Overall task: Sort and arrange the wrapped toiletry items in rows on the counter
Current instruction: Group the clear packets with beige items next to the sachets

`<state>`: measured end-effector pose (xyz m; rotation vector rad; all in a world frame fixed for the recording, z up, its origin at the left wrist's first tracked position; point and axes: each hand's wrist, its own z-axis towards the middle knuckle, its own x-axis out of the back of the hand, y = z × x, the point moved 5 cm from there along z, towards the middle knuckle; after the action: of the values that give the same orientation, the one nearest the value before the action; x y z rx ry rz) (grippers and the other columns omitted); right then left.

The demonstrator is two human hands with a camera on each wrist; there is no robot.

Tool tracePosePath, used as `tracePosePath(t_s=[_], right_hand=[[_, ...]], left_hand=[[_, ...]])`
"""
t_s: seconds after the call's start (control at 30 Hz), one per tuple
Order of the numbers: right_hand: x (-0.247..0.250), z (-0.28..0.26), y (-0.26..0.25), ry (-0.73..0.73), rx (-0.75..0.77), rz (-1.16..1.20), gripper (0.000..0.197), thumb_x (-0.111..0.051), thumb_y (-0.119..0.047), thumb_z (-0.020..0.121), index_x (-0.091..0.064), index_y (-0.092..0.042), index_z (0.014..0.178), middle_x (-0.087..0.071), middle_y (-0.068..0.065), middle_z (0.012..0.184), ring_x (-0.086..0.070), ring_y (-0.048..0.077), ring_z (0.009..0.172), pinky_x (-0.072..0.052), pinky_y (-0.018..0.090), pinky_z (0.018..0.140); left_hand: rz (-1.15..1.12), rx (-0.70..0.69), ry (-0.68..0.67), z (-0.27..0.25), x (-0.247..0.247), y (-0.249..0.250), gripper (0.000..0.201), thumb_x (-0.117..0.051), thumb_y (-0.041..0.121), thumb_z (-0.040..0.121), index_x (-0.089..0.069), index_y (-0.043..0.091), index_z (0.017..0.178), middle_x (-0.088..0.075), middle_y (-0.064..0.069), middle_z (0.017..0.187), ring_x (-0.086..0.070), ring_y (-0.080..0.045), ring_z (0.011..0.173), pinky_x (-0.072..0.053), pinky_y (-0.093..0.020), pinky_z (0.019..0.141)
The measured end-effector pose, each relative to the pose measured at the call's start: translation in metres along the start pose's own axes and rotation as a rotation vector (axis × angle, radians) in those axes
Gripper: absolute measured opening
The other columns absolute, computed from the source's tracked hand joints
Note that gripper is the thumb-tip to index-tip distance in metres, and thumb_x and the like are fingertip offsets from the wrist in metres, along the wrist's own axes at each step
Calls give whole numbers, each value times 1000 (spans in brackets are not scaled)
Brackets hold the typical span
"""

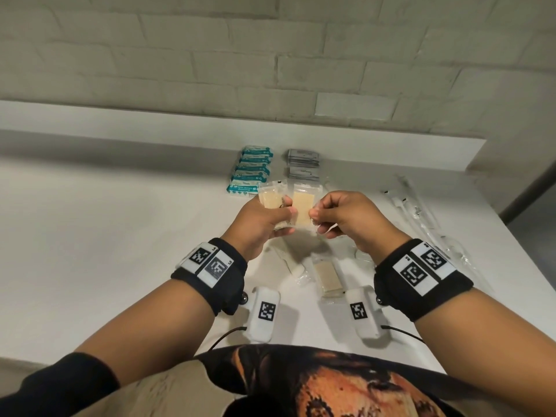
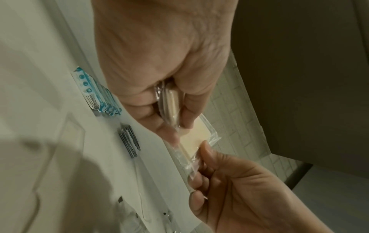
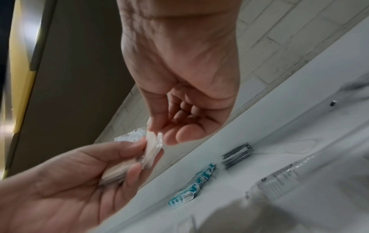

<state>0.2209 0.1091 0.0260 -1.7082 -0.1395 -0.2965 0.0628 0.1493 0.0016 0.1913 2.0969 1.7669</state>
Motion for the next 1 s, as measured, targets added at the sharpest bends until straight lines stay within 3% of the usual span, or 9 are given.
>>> tracePosePath(t_s=[0.13, 0.27, 0.4, 0.47, 0.57, 0.7, 0.8, 0.87, 1.0], right_hand=[[3, 3, -8, 47, 57, -27, 9, -72, -20, 83, -63, -20, 85, -67, -1, 74, -60, 15, 59, -46, 25, 54], [6, 7, -20, 44, 85, -207, 8, -73, -14, 81, -67, -9, 78, -65, 2, 70, -56, 14, 59, -44, 25, 56], [17, 11, -25, 167, 114, -688, 9, -70, -22, 83, -69, -14, 79, -65, -1, 77, -55, 12, 66, -39, 20, 54], [19, 12, -20, 99, 52, -743, 8, -71, -22, 84, -71, -14, 84, -65, -3, 79, -56, 12, 70, -41, 19, 57], [6, 4, -2, -160, -38, -873, 13, -71, -23, 85, -72, -12, 93, -65, -2, 83, -58, 14, 77, -49, 29, 76], [-7, 1, 25, -272, -105, -1052, 14, -73, -28, 82, -71, -18, 91, -67, -4, 89, -60, 16, 85, -47, 28, 70], [-3, 5, 20, -148, -23, -955, 19, -73, -33, 81, -71, -22, 96, -66, -7, 93, -61, 14, 89, -49, 29, 76], [0, 5, 6, -62, 33, -657, 15, -71, -30, 83, -72, -19, 93, -69, -6, 90, -64, 13, 83, -50, 28, 73], [-6, 1, -14, -72, 40, -249, 20, -77, -25, 79, -71, -10, 92, -69, -3, 77, -55, 9, 59, -43, 16, 50]], left_hand=[[104, -11, -19, 0, 0, 2, 19, -67, -2, 83, -59, 15, 86, -60, 1, 78, -65, -9, 71, -57, -32, 71], [187, 6, -57, -3, -3, 0, 18, -68, -1, 83, -60, 15, 88, -60, -4, 84, -63, -16, 79, -57, -36, 77], [99, 57, -103, -4, -2, -4, 15, -68, 5, 86, -59, 14, 95, -65, -6, 92, -68, -18, 83, -58, -28, 70], [-15, 107, -98, -4, 1, -5, 14, -62, 7, 90, -60, 10, 103, -64, -8, 95, -69, -22, 87, -60, -29, 71], [-211, 185, -139, -5, 6, -7, 26, -45, 1, 95, -54, 4, 119, -67, -14, 106, -68, -29, 96, -58, -35, 79], [-208, 171, -158, -9, 10, -7, 30, -47, -1, 96, -50, 4, 126, -68, -17, 116, -66, -32, 105, -59, -36, 81], [-178, 169, -96, -9, 14, -11, 33, -58, 4, 92, -53, 3, 125, -67, -17, 117, -67, -31, 102, -60, -32, 75], [-158, 168, -89, -10, 13, -12, 33, -59, 4, 91, -54, 3, 124, -67, -16, 114, -67, -30, 98, -60, -31, 74], [-114, 149, -142, -10, 6, -9, 28, -61, 6, 91, -60, 7, 119, -70, -8, 102, -67, -23, 92, -60, -31, 74]])
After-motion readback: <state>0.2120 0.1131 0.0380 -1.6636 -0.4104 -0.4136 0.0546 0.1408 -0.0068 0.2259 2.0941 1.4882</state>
